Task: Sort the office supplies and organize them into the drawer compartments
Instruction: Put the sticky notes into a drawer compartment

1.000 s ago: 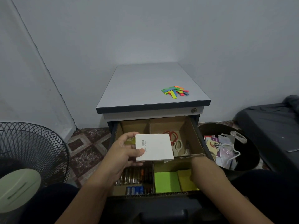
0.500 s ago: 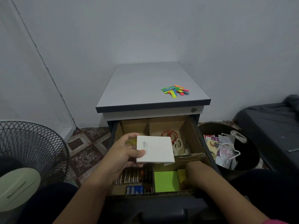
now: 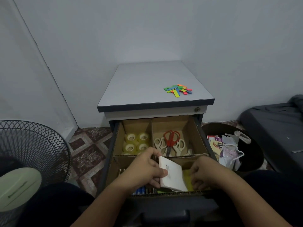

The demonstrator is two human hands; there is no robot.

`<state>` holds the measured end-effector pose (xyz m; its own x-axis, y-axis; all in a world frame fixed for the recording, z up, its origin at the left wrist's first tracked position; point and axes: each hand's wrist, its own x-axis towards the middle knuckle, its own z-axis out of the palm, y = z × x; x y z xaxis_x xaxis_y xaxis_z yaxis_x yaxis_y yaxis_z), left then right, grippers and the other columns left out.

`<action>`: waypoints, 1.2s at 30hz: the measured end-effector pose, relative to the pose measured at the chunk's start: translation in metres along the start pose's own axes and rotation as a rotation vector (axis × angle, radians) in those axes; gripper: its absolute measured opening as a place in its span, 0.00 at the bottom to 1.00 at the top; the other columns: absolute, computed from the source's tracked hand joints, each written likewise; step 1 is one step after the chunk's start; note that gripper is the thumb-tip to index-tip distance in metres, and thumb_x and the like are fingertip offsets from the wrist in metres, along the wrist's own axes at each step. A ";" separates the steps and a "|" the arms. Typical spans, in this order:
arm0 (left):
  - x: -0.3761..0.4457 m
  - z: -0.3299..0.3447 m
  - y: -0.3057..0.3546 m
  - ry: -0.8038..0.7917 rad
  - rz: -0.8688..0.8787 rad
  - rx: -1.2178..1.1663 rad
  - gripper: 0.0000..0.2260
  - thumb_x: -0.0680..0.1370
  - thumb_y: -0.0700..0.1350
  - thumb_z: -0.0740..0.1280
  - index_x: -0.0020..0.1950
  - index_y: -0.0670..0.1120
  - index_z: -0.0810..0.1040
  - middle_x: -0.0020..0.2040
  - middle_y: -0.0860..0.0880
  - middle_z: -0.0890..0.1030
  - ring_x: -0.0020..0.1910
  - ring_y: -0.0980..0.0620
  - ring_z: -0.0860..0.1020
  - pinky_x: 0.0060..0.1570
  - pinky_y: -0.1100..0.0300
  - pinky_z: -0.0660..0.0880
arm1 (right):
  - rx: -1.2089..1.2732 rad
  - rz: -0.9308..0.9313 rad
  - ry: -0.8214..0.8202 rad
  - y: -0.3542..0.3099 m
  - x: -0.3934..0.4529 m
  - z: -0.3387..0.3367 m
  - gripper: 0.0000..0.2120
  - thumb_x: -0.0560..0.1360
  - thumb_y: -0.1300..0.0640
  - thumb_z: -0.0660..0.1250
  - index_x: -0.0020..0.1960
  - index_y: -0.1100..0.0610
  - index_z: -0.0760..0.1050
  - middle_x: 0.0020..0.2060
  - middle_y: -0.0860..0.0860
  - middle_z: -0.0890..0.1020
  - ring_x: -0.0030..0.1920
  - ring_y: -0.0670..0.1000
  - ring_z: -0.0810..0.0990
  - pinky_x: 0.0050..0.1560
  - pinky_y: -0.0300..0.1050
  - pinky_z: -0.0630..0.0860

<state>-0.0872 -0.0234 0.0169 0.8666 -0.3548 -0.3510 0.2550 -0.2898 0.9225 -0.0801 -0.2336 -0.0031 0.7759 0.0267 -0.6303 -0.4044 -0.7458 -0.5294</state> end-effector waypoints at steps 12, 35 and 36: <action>-0.005 0.012 0.007 0.281 0.203 0.689 0.07 0.75 0.46 0.70 0.47 0.53 0.72 0.38 0.53 0.77 0.37 0.55 0.77 0.36 0.58 0.75 | -0.207 0.027 0.090 -0.001 0.010 0.012 0.07 0.73 0.62 0.68 0.47 0.64 0.82 0.37 0.55 0.80 0.38 0.52 0.79 0.45 0.44 0.78; 0.008 0.019 -0.003 -0.015 0.528 1.491 0.14 0.79 0.45 0.58 0.54 0.50 0.84 0.48 0.47 0.77 0.42 0.52 0.57 0.41 0.59 0.51 | -0.354 0.036 0.166 0.001 0.019 0.019 0.13 0.74 0.54 0.69 0.55 0.60 0.79 0.53 0.56 0.81 0.55 0.54 0.79 0.57 0.47 0.77; 0.009 0.019 -0.004 -0.017 0.528 1.491 0.15 0.80 0.45 0.57 0.55 0.50 0.83 0.48 0.47 0.77 0.42 0.52 0.57 0.42 0.59 0.51 | -0.353 0.043 0.165 0.001 0.020 0.019 0.13 0.74 0.54 0.69 0.56 0.60 0.78 0.54 0.56 0.81 0.56 0.55 0.79 0.57 0.48 0.77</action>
<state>-0.0888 -0.0424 0.0075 0.7105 -0.7006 -0.0656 -0.7035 -0.7096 -0.0401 -0.0742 -0.2213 -0.0272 0.8408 -0.0958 -0.5329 -0.2693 -0.9278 -0.2581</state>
